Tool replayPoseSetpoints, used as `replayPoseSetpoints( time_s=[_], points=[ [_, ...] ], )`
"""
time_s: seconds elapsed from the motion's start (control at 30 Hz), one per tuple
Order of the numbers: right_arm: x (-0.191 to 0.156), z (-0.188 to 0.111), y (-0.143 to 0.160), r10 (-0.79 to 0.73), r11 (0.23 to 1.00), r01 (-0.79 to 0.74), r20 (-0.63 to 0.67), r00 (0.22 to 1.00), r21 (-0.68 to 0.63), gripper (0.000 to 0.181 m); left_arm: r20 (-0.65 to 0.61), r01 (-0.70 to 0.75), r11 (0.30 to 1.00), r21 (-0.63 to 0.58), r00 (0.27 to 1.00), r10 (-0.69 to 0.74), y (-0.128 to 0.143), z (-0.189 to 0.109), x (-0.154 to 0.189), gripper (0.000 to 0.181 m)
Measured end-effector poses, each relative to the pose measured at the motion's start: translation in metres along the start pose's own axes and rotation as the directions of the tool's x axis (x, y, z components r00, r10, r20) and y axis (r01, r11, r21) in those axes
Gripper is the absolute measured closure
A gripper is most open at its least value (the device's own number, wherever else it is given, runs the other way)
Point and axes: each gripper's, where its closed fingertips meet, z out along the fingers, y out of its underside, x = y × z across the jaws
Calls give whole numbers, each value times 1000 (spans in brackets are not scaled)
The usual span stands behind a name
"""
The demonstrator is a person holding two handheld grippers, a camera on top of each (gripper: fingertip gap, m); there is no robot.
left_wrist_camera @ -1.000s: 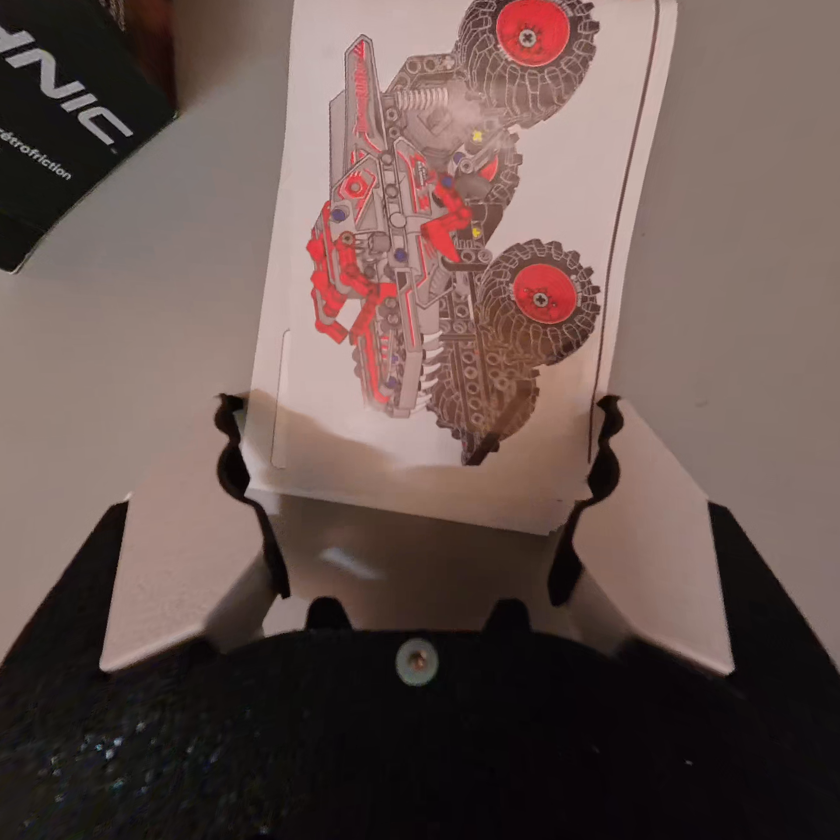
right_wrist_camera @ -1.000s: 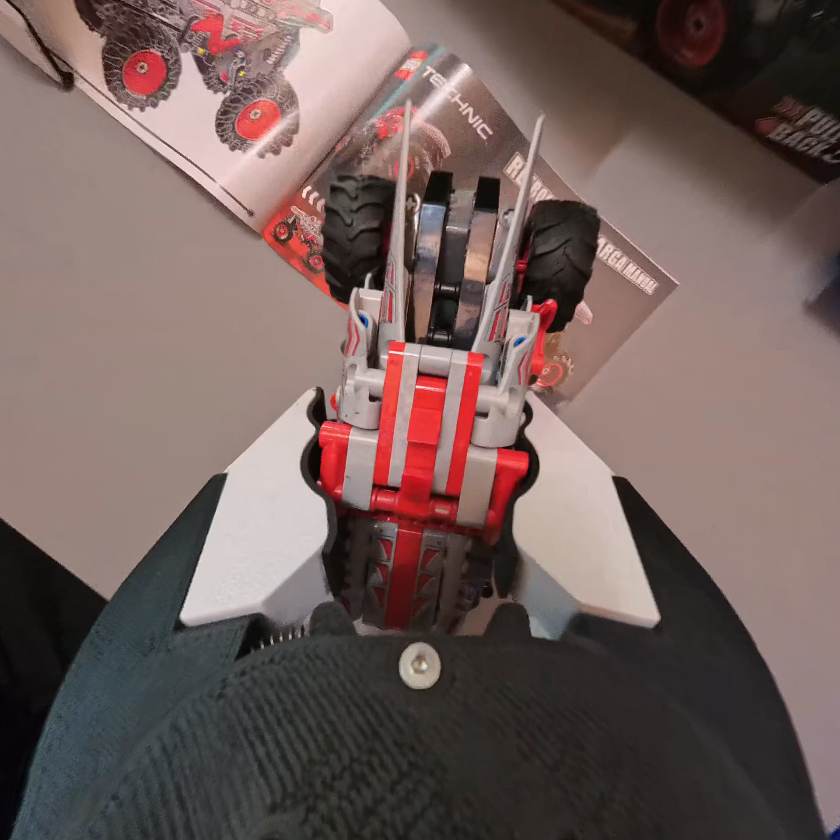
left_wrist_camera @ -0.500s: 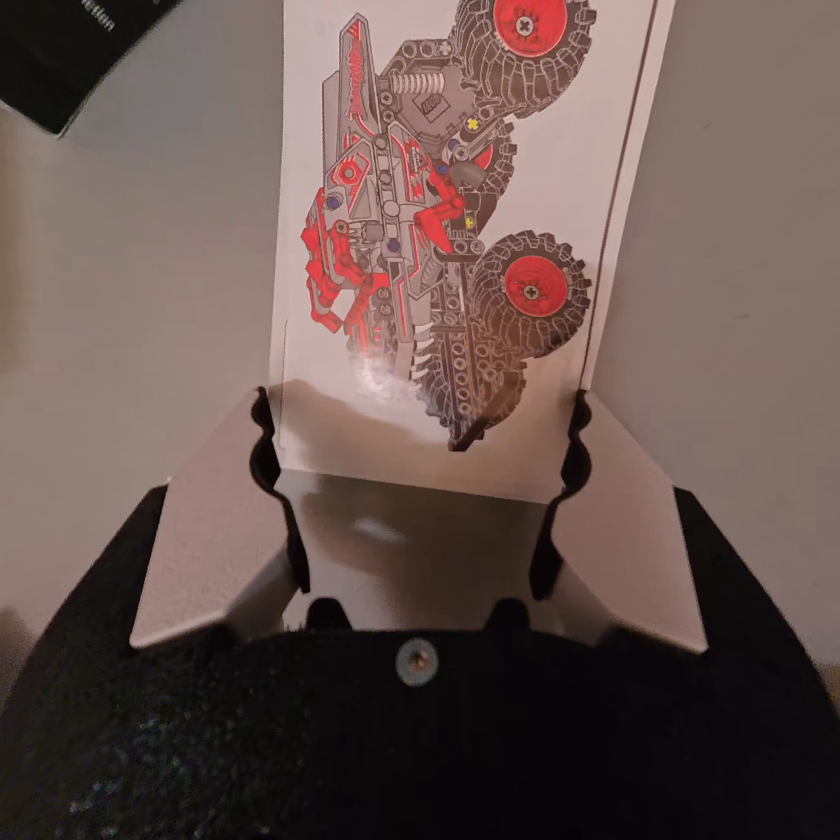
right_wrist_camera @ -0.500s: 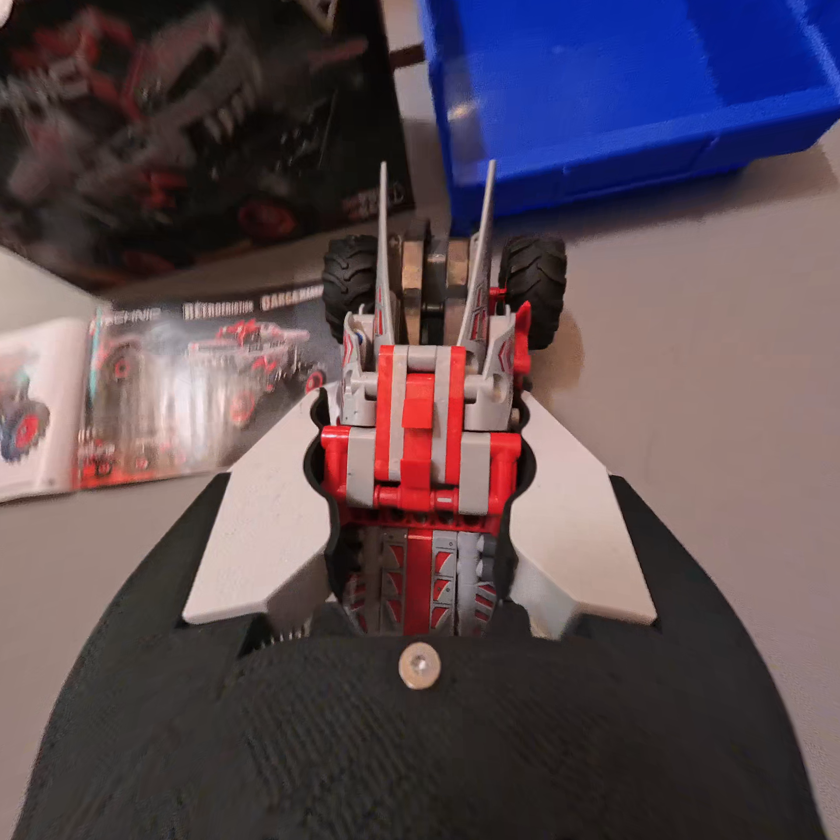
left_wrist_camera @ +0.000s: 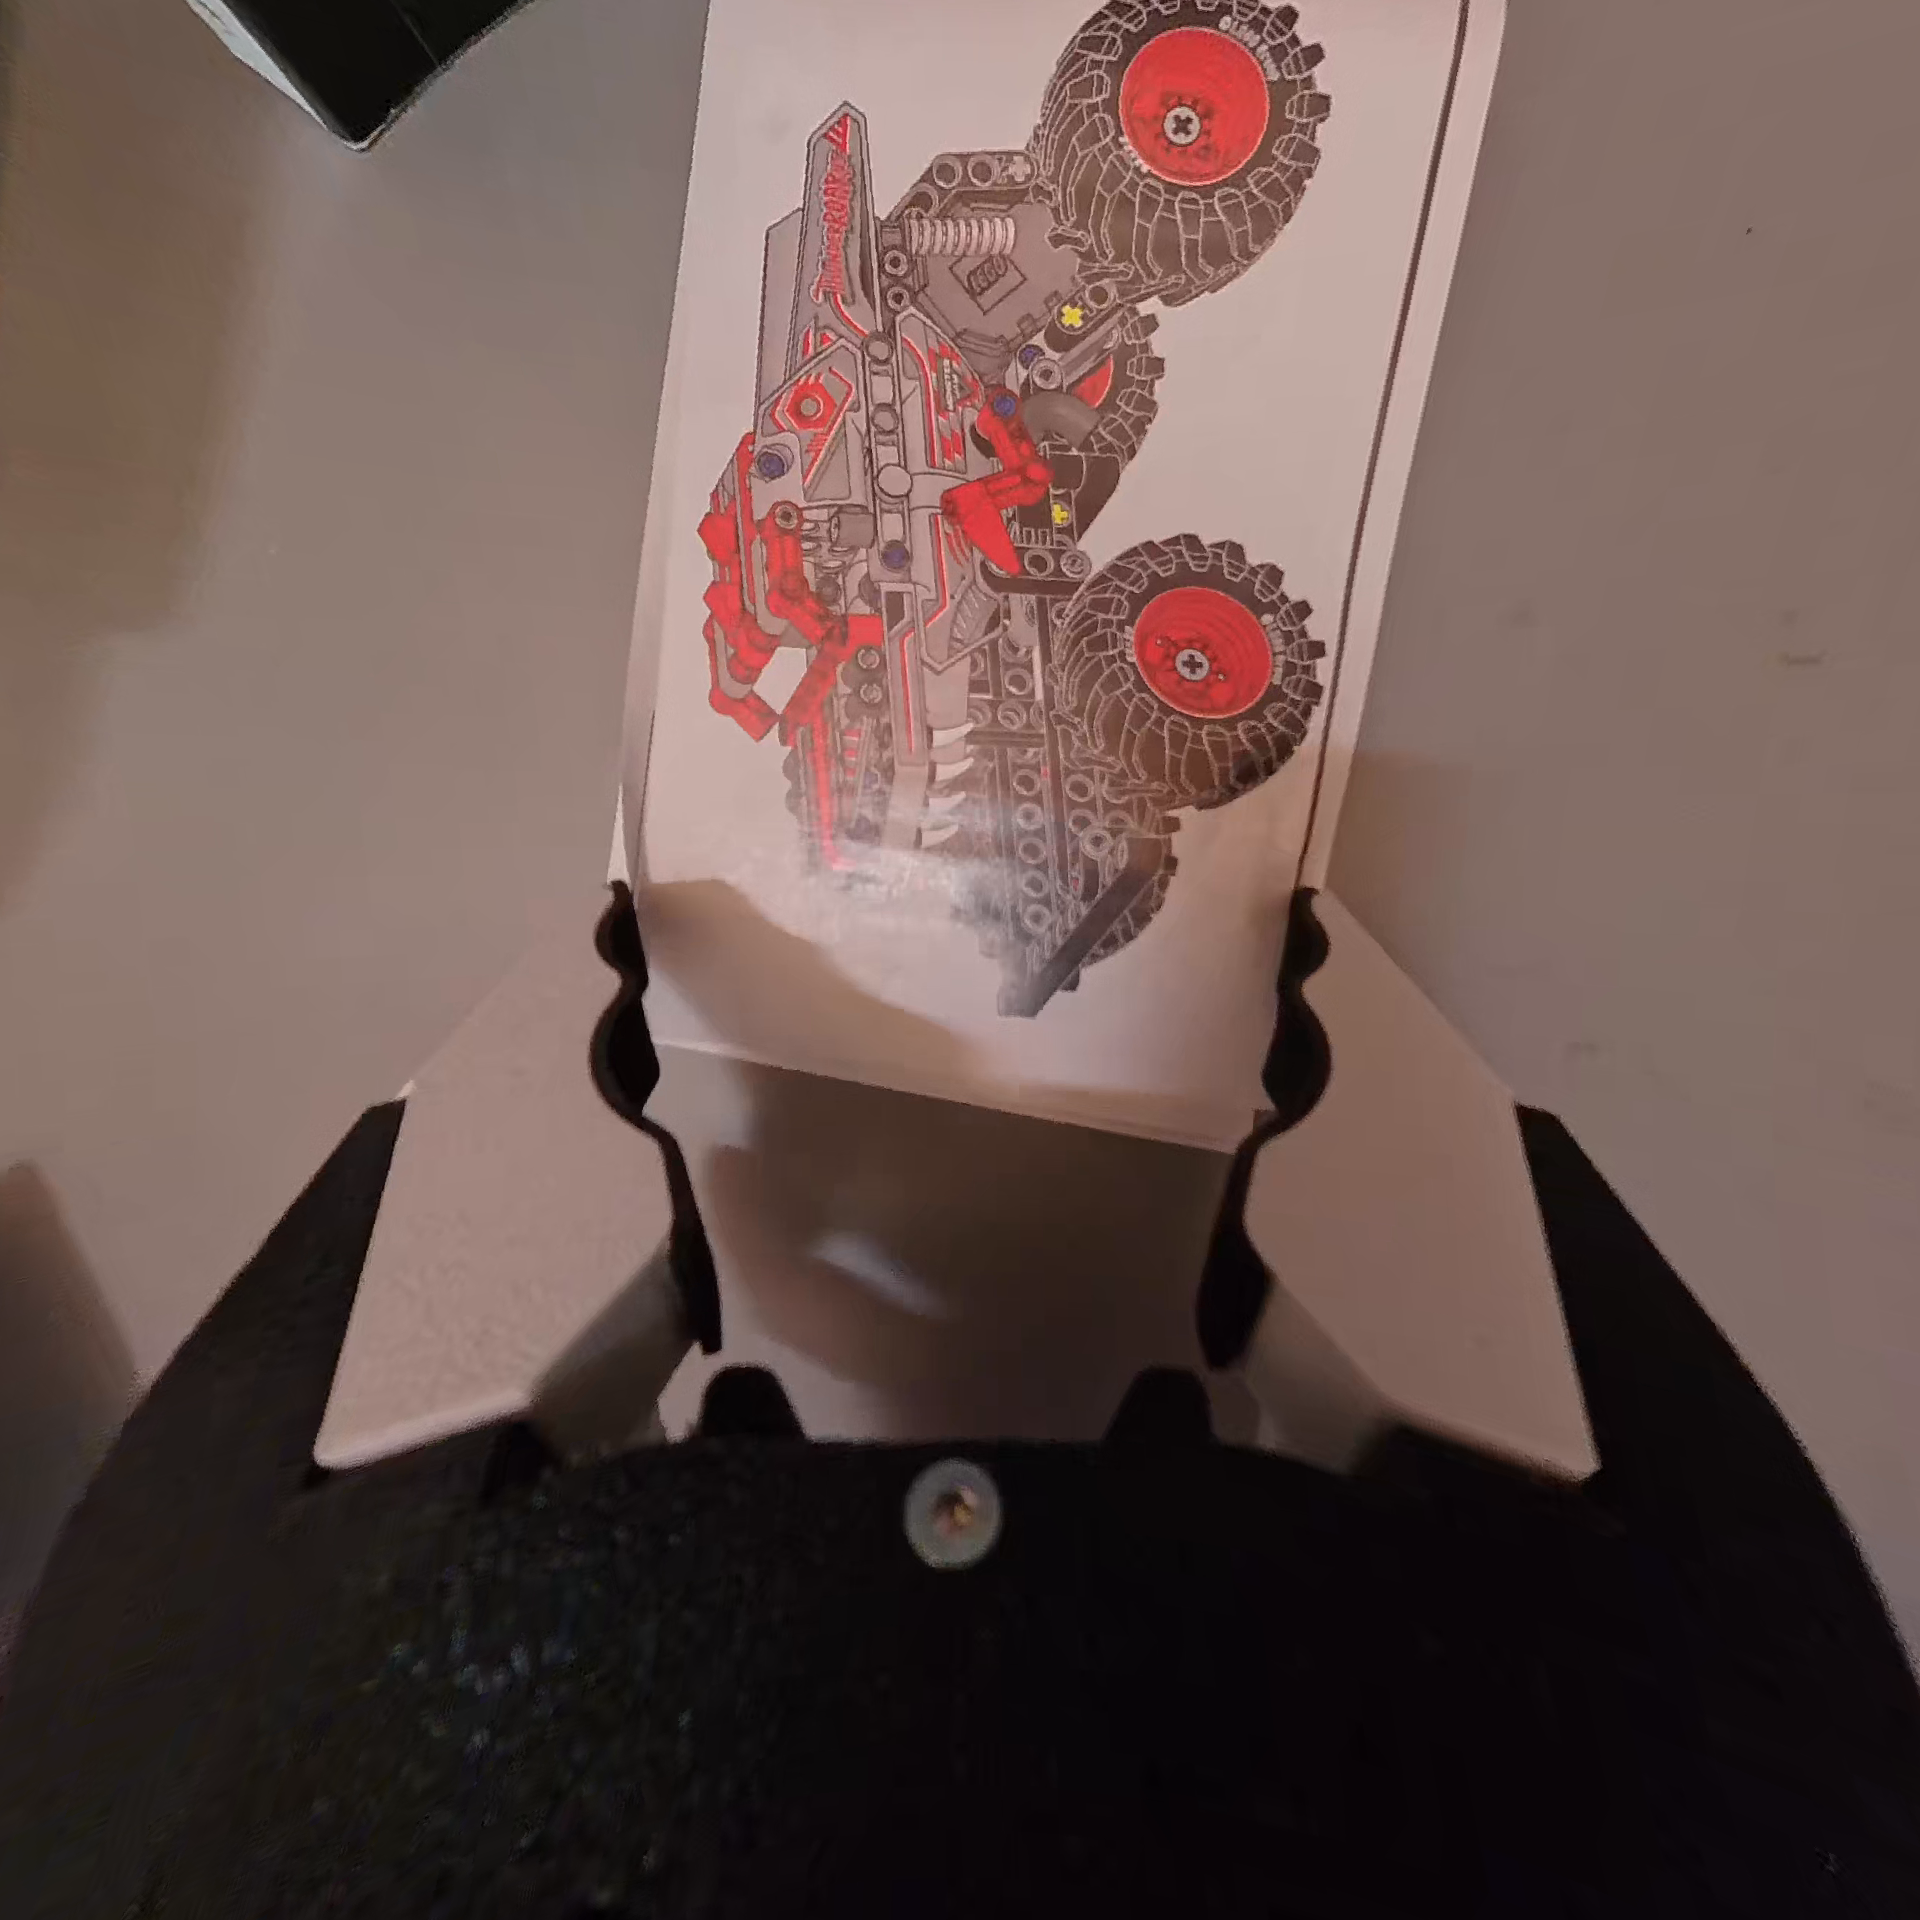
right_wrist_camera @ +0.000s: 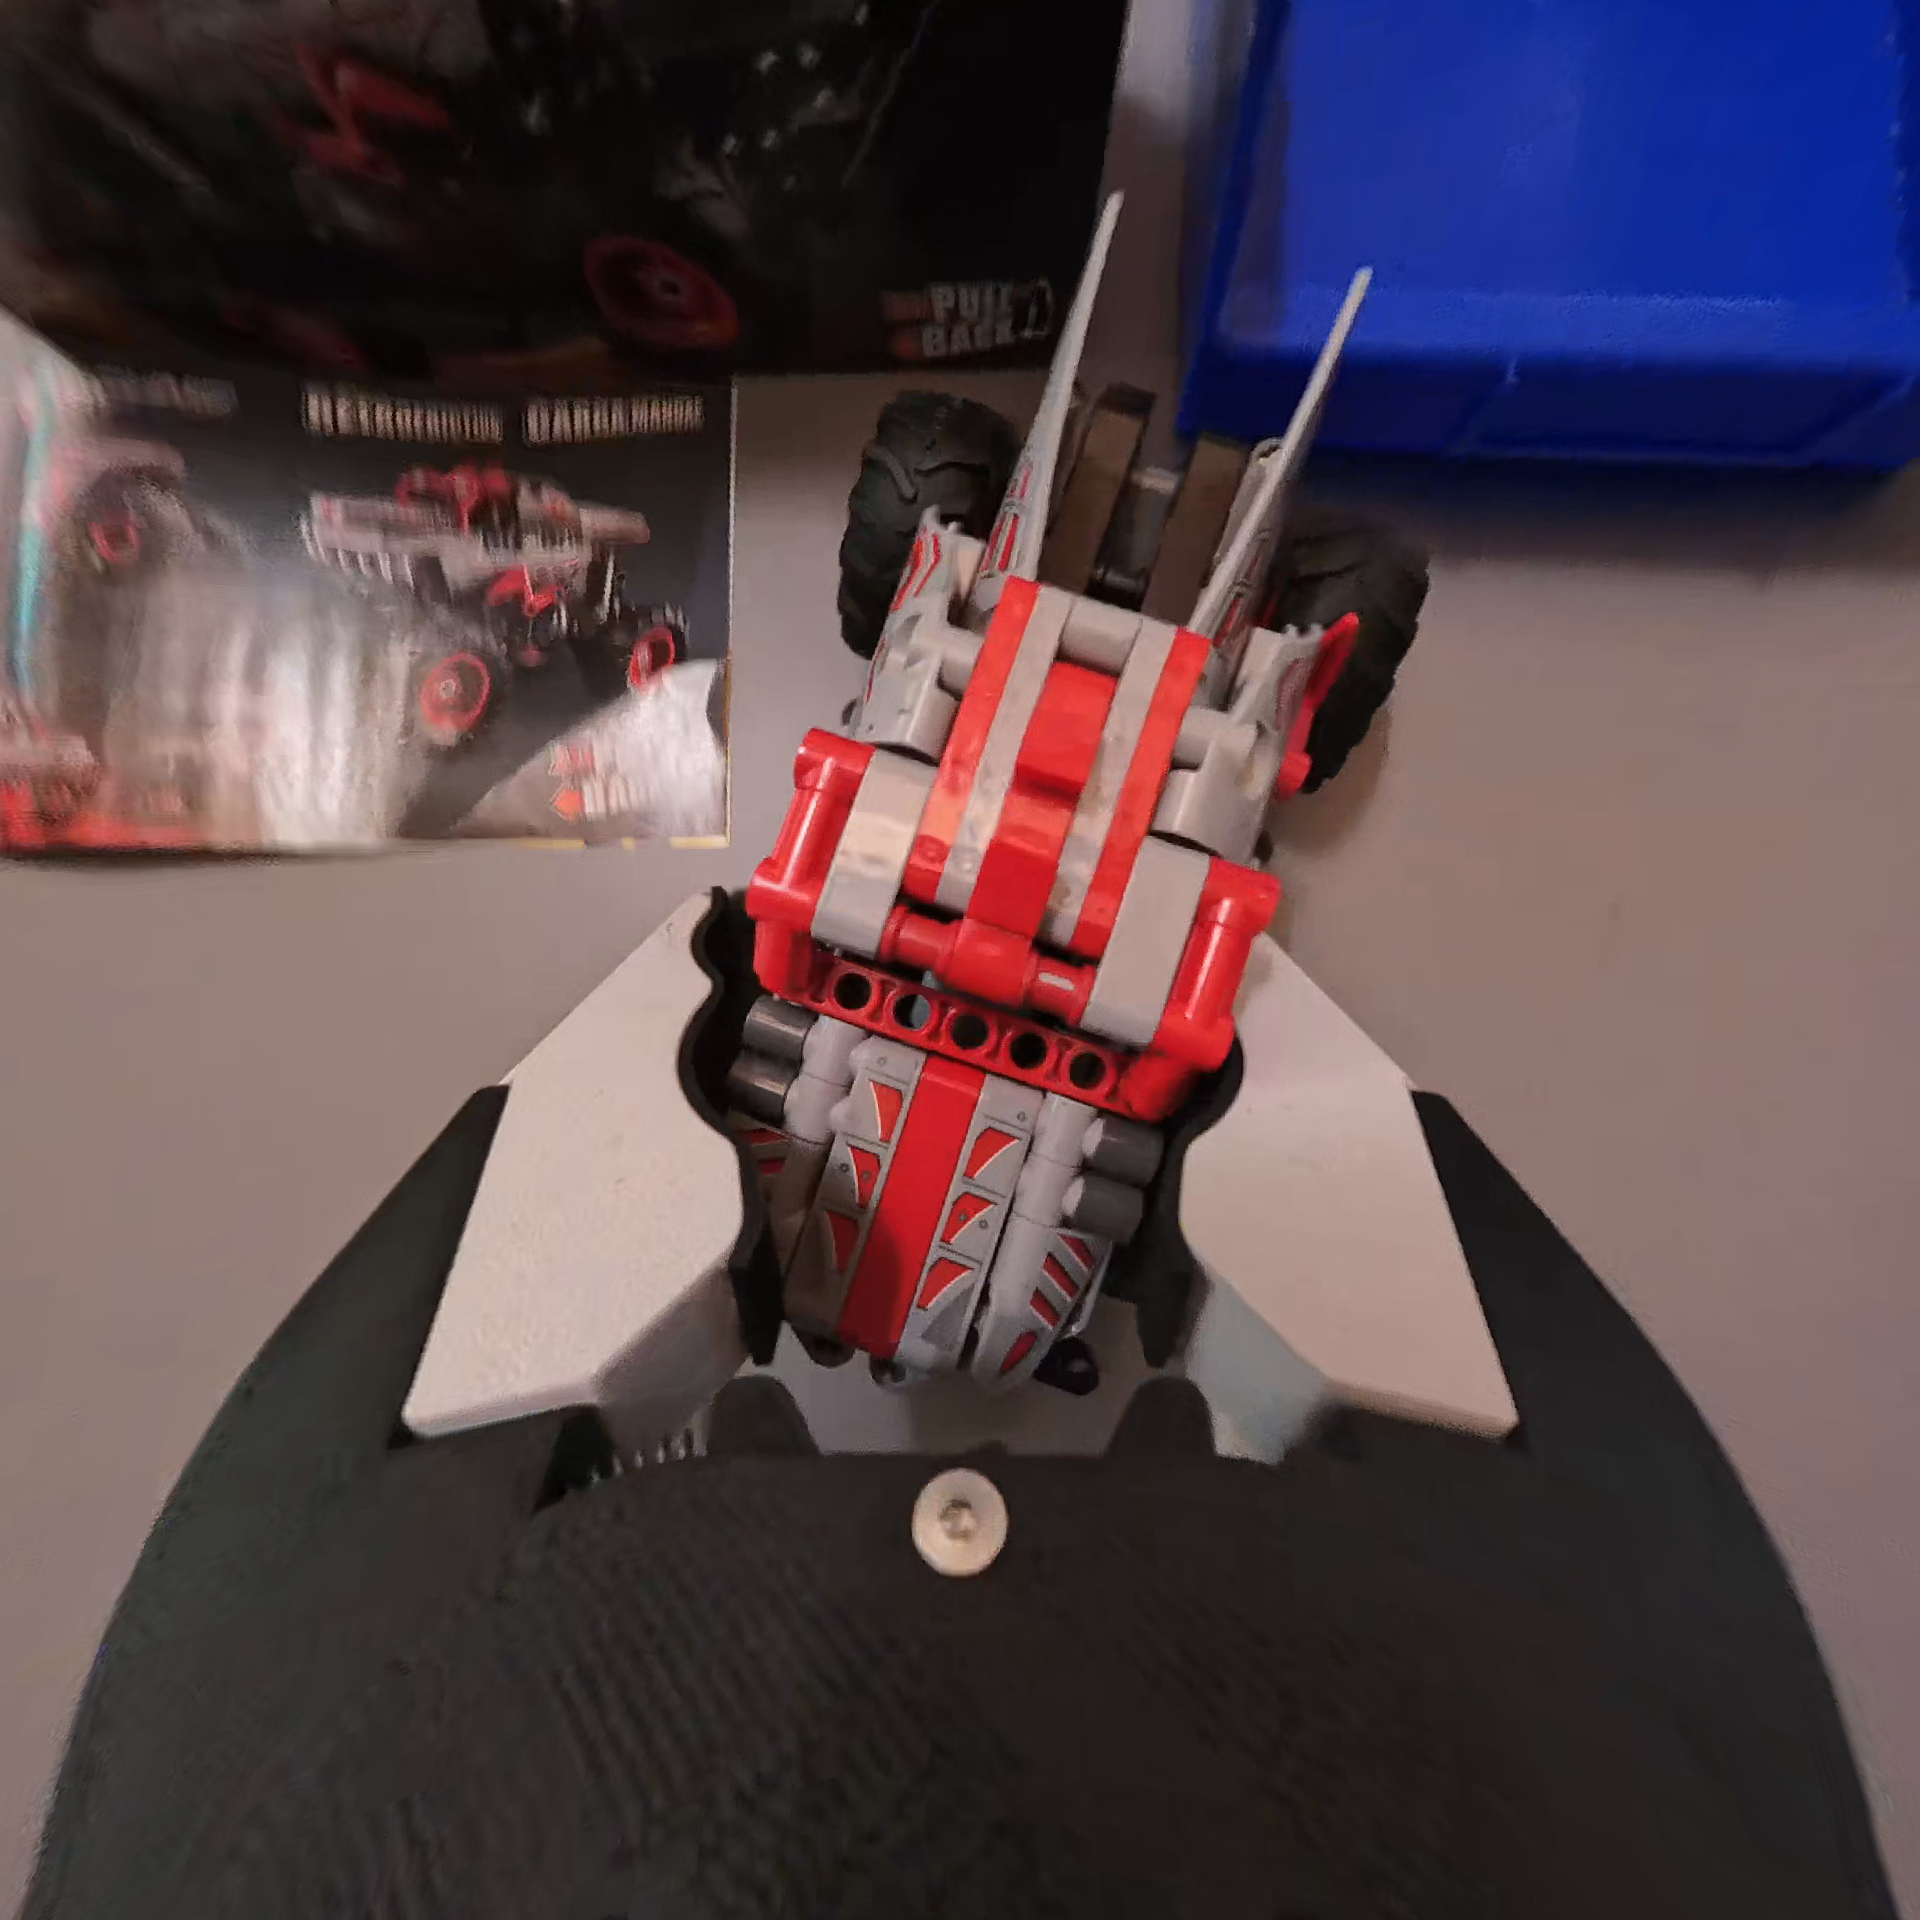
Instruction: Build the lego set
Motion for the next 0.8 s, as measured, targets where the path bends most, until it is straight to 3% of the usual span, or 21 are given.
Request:
replayPoseSetpoints(
  time_s=[0.07, 0.13, 0.27, 0.33, 0.43, 0.53, 0.6, 0.7, 0.8],
  points=[
    [-5, 0, -12, 203, 972, -203, 9, 979, 120, 99, 7, 3, 1000, 11, 1000, -3, 2, -2, 1, 64],
    [-15, -1, -23, 386, 890, -395, 85, 919, 229, 96, -1, 0, 1000, 11, 1000, 0, 4, -4, 4, 64],
    [-22, -7, -32, 516, 779, -514, 99, 851, 359, 90, -22, -29, 999, 15, 999, 29, 6, -5, 8, 66],
    [-31, -8, -32, 506, 781, -511, 115, 855, 359, 81, -28, -31, 1000, -1, 999, 31, 10, -6, 7, 65],
    [-40, -8, -24, 275, 919, -277, 47, 960, 280, 77, -31, -32, 999, -7, 999, 32, 11, -7, 7, 64],
    [-41, -4, -10, -35, 986, 34, 8, 999, 166, 69, -31, -29, 1000, 8, 999, 29, 11, -7, 9, 65],
    [-31, -4, -1, -237, 967, 241, -59, 970, 81, 73, -28, -24, 999, 21, 999, 24, 11, -7, 9, 65],
    [-20, -18, -7, -481, 868, 494, -163, 862, 55, 82, -23, -3, 999, 41, 1000, 4, 12, -7, 9, 65],
    [-13, -24, -14, -603, 782, 623, -207, 770, 40, 84, -12, 21, 998, 60, 1000, -20, 12, -7, 10, 65]
  ],
)
